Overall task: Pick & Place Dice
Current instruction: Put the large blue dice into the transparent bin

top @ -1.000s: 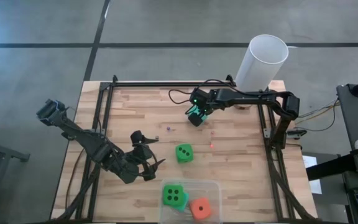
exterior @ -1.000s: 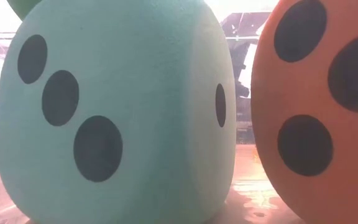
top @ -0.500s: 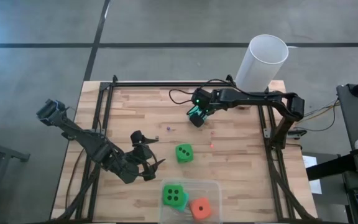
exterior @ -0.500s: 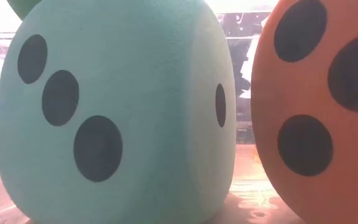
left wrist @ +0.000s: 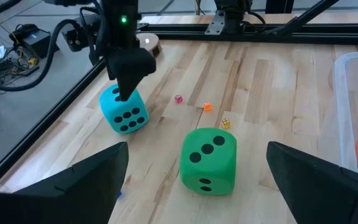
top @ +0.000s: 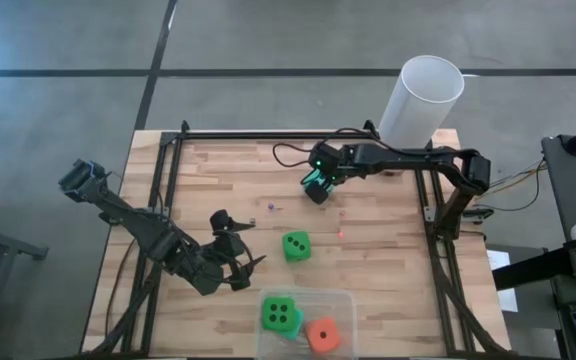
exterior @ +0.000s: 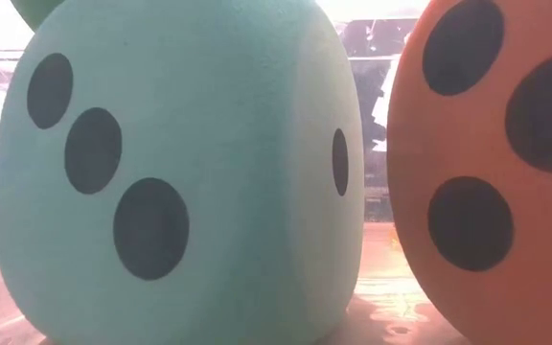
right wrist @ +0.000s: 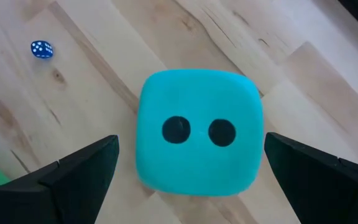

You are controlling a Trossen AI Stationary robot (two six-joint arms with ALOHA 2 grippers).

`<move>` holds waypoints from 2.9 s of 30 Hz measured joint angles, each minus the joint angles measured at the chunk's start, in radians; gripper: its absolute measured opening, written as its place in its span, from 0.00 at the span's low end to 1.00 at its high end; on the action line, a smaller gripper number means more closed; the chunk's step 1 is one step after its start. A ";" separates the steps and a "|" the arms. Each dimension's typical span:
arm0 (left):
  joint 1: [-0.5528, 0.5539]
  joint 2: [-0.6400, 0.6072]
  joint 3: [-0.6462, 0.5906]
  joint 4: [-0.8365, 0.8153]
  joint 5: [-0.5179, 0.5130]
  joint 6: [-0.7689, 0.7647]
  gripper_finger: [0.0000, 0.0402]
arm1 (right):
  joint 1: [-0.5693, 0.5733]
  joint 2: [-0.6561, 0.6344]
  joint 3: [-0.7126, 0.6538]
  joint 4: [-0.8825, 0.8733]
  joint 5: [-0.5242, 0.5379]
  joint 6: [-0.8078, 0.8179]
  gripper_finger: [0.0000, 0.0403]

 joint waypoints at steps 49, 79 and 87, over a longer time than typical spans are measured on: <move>0.000 0.000 0.000 0.000 0.000 0.000 0.95 | 0.000 0.001 -0.111 0.132 0.045 -0.057 0.99; 0.000 0.000 0.000 0.000 0.000 0.000 0.95 | 0.000 0.002 -0.119 0.132 0.051 -0.010 0.99; 0.000 0.000 0.000 0.000 0.000 0.000 0.96 | 0.000 0.002 -0.119 0.132 0.052 -0.011 0.87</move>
